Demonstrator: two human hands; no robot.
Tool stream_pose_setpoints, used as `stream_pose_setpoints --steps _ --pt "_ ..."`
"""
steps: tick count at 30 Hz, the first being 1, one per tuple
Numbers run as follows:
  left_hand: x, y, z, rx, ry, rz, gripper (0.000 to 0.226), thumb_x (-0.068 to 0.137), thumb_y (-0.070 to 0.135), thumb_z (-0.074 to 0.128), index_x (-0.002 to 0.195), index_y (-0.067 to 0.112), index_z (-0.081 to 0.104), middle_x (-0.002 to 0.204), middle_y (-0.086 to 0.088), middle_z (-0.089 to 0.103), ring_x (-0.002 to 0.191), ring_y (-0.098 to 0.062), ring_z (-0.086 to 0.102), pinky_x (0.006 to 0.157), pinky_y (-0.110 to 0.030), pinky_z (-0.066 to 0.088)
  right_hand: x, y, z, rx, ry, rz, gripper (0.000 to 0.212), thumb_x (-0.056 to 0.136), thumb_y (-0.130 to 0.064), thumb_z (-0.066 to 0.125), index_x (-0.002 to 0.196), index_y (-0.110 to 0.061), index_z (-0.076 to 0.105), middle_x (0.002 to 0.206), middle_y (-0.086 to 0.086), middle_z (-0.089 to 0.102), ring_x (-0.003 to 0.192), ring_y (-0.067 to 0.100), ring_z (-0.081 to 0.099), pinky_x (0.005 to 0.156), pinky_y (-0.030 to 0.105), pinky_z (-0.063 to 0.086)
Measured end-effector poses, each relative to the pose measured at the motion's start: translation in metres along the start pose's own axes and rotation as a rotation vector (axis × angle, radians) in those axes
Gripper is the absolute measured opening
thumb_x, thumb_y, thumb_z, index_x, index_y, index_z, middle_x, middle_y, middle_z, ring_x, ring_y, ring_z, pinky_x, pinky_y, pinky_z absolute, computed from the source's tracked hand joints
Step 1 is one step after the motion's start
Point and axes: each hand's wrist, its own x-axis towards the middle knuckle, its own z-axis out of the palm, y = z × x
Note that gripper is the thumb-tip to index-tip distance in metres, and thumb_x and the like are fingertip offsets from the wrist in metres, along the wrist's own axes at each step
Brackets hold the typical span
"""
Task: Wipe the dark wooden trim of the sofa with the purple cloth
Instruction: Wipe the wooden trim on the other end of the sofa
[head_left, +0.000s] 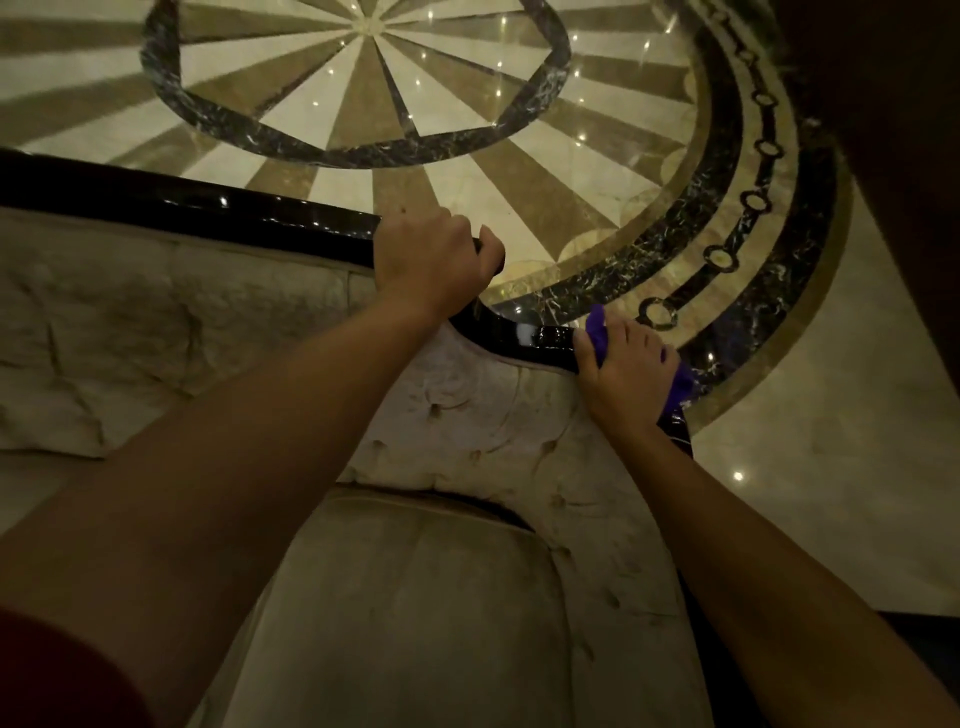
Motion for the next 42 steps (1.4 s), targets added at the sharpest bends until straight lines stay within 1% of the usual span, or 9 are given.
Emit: stream_pose_setpoints --steps 9,16,21,23,25,28,32,35,42 --pt "-0.001 0.002 0.008 0.069 0.031 0.005 0.048 0.097 0.036 0.036 0.073 0.013 0.071 0.072 -0.010 0.069 0.065 -0.030 0.059 0.073 -0.037 0.040 0.009 -0.118 0.038 0.284 0.093 -0.087 0.038 0.093 -0.029 0.040 0.107 -0.010 0.069 0.110 0.013 0.072 0.109 0.033 0.060 0.112 0.051 0.033" --pt "0.002 0.001 0.014 0.113 0.079 0.008 0.049 0.096 0.038 0.032 0.073 0.014 0.069 0.071 -0.007 0.066 0.060 -0.026 0.051 0.066 -0.035 0.032 0.013 -0.158 0.015 0.788 0.049 0.158 0.043 0.099 -0.021 0.031 0.100 -0.004 0.070 0.104 0.013 0.073 0.102 0.031 0.060 0.091 0.036 0.034" --pt "0.002 0.000 0.015 0.082 0.093 0.007 0.048 0.097 0.039 0.033 0.072 0.016 0.067 0.069 -0.005 0.065 0.058 -0.021 0.044 0.069 -0.037 0.037 0.037 -0.168 -0.010 1.640 -0.273 0.749 0.028 0.101 -0.026 0.051 0.088 -0.011 0.071 0.089 0.006 0.069 0.085 0.022 0.062 0.068 0.028 0.048" --pt "0.002 0.001 0.015 0.093 0.085 0.014 0.044 0.097 0.039 0.031 0.067 0.020 0.057 0.065 -0.004 0.058 0.057 -0.021 0.043 0.068 -0.036 0.035 0.040 -0.170 -0.011 1.756 -0.253 0.767 0.031 0.098 -0.028 0.053 0.077 -0.018 0.072 0.081 0.001 0.070 0.080 0.019 0.063 0.070 0.032 0.052" --pt "0.002 0.000 0.015 0.099 0.089 0.016 0.043 0.097 0.039 0.032 0.066 0.020 0.054 0.063 -0.002 0.050 0.057 -0.021 0.043 0.066 -0.036 0.034 0.034 -0.173 -0.005 1.585 -0.160 0.589 0.033 0.103 -0.031 0.046 0.084 -0.019 0.072 0.087 -0.001 0.071 0.085 0.017 0.065 0.076 0.032 0.051" --pt "0.002 0.000 0.016 0.085 0.080 0.011 0.047 0.098 0.038 0.035 0.070 0.015 0.063 0.066 -0.002 0.049 0.059 -0.023 0.046 0.069 -0.037 0.040 0.018 -0.156 0.015 0.978 0.017 0.063 0.035 0.107 -0.025 0.037 0.084 -0.013 0.061 0.084 0.001 0.066 0.083 0.025 0.061 0.076 0.038 0.040" --pt "0.003 -0.001 0.012 0.082 0.082 0.029 0.046 0.099 0.036 0.034 0.070 0.014 0.064 0.066 -0.005 0.055 0.060 -0.024 0.045 0.066 -0.035 0.031 0.017 -0.110 0.023 0.165 -0.039 -0.256 0.039 0.109 -0.034 0.035 0.099 -0.015 0.067 0.103 0.009 0.071 0.103 0.033 0.062 0.101 0.048 0.038" --pt "0.001 0.001 0.013 0.094 0.071 0.022 0.047 0.099 0.034 0.033 0.076 0.012 0.068 0.073 -0.010 0.065 0.063 -0.025 0.042 0.072 -0.039 0.036 0.029 -0.066 0.013 -0.178 -0.112 -0.269 0.046 0.104 -0.046 0.037 0.112 -0.014 0.069 0.117 0.017 0.070 0.113 0.038 0.059 0.107 0.057 0.037" --pt "0.001 0.000 0.017 0.083 0.087 0.004 0.048 0.099 0.034 0.033 0.078 0.010 0.069 0.074 -0.012 0.067 0.062 -0.026 0.042 0.073 -0.039 0.038 0.027 -0.050 0.009 -0.150 -0.060 -0.083 0.049 0.103 -0.046 0.039 0.117 -0.009 0.068 0.118 0.020 0.068 0.112 0.039 0.057 0.100 0.052 0.039"
